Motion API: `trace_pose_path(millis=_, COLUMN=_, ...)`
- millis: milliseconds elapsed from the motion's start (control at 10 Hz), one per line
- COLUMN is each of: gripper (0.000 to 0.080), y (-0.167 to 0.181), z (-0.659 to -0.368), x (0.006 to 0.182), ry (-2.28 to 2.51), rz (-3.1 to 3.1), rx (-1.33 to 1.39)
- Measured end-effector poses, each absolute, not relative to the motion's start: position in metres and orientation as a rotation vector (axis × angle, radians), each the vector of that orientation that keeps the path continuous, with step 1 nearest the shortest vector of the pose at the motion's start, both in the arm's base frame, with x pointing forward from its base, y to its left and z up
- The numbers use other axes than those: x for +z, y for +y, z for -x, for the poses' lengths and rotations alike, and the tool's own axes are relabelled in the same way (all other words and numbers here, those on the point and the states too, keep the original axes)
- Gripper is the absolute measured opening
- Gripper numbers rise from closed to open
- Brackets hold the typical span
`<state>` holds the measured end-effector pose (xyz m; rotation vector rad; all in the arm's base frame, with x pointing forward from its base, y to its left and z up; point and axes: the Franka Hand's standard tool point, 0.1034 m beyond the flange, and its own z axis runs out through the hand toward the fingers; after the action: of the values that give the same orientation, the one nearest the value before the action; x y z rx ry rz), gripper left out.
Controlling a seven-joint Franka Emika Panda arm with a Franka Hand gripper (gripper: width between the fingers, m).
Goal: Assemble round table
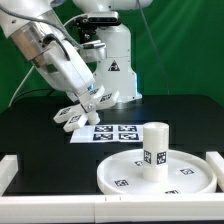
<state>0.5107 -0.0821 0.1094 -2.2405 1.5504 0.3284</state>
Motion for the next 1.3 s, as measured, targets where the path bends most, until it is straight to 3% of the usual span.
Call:
trace_pose_path(millis=100, gripper=0.0439, y=-0.075, z=-0.515, x=0.115, ry=1.571, rz=2.307, rx=0.281)
trace_pose_path(millis=300, gripper=0.0439, y=-0.039, z=-0.541, x=0.142, ry=1.462, rz=2.531, rx=0.116)
trace_pose_path(millis=500, gripper=0.0439, y=0.0, z=-0.556, x=0.153, ry=1.399, rz=2.652, rx=-0.013)
trace_pose_path(millis=1300, gripper=0.044, y=0.03, z=-0.56, x=0.144, ry=1.352, rz=2.683, rx=-0.111)
